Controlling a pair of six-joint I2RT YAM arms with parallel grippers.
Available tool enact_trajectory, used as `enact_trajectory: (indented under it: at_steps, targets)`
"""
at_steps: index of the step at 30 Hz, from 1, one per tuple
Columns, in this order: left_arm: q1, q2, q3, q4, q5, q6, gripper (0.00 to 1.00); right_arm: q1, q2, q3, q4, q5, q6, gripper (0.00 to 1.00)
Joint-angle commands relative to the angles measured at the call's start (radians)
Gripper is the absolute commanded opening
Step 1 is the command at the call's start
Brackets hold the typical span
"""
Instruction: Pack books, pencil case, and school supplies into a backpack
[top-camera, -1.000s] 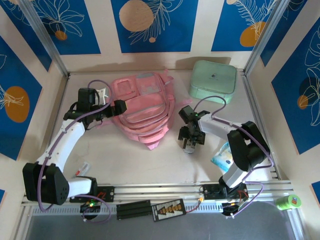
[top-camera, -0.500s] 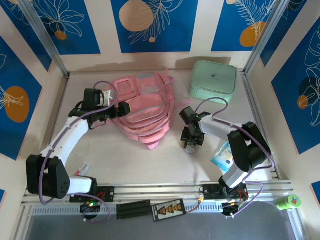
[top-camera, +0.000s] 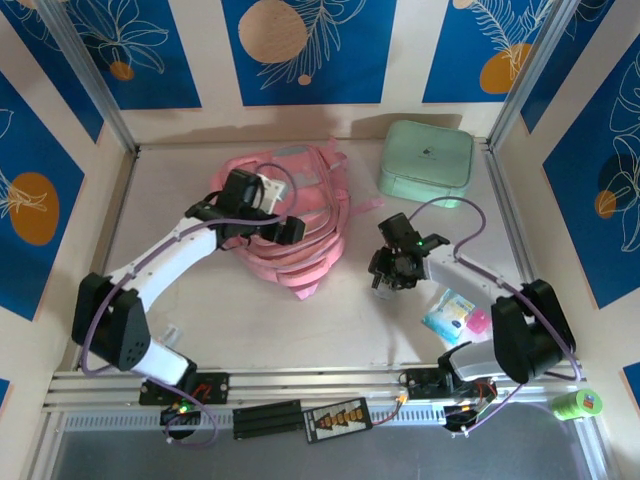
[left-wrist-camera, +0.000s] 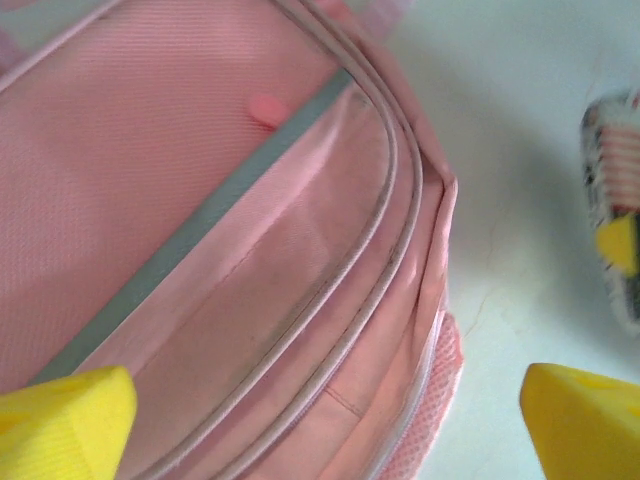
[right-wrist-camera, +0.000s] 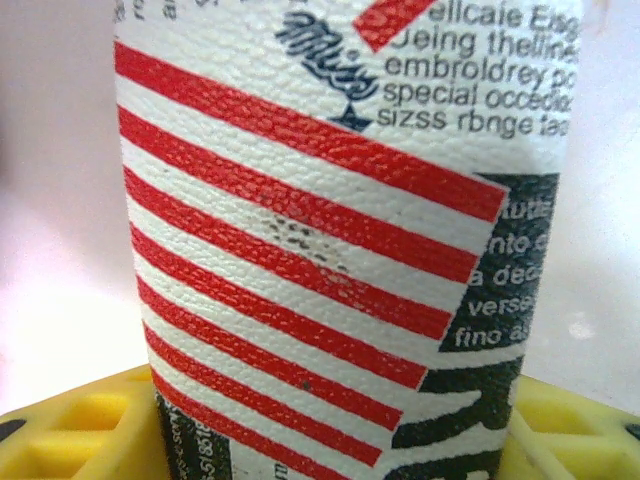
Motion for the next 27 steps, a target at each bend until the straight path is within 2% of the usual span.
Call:
enact_trajectory:
  at_steps: [1,4,7,9,16,19,23,27]
  targets:
    - [-0.011,0.056,0.026,-0.089,-0.131,0.273,0.93,-0.018,-0.045,-0.041,0.061,-0.053,0.017,0.50]
    - [-0.011,0.112,0.061,-0.117,-0.151,0.375,0.88,-0.042,-0.050,-0.062,0.097,-0.096,0.022,0.49]
    - [-0.011,0.149,0.067,-0.077,-0.174,0.443,0.84,-0.057,-0.041,-0.060,0.115,-0.126,0.022,0.49]
    - [-0.011,0.168,0.070,-0.036,-0.213,0.463,0.80,-0.058,-0.040,-0.054,0.118,-0.129,0.022,0.49]
    - [-0.011,0.206,0.062,0.041,-0.240,0.523,0.68,-0.058,-0.085,-0.079,0.166,-0.123,0.041,0.48]
    - [-0.012,0.215,0.064,0.031,-0.234,0.536,0.69,-0.059,-0.090,-0.075,0.166,-0.128,0.042,0.48]
    - [-0.013,0.227,0.083,-0.048,-0.148,0.584,0.77,-0.060,-0.089,-0.071,0.166,-0.130,0.047,0.48]
    - [-0.013,0.257,0.107,-0.062,-0.224,0.595,0.76,-0.059,-0.080,-0.070,0.174,-0.140,0.054,0.48]
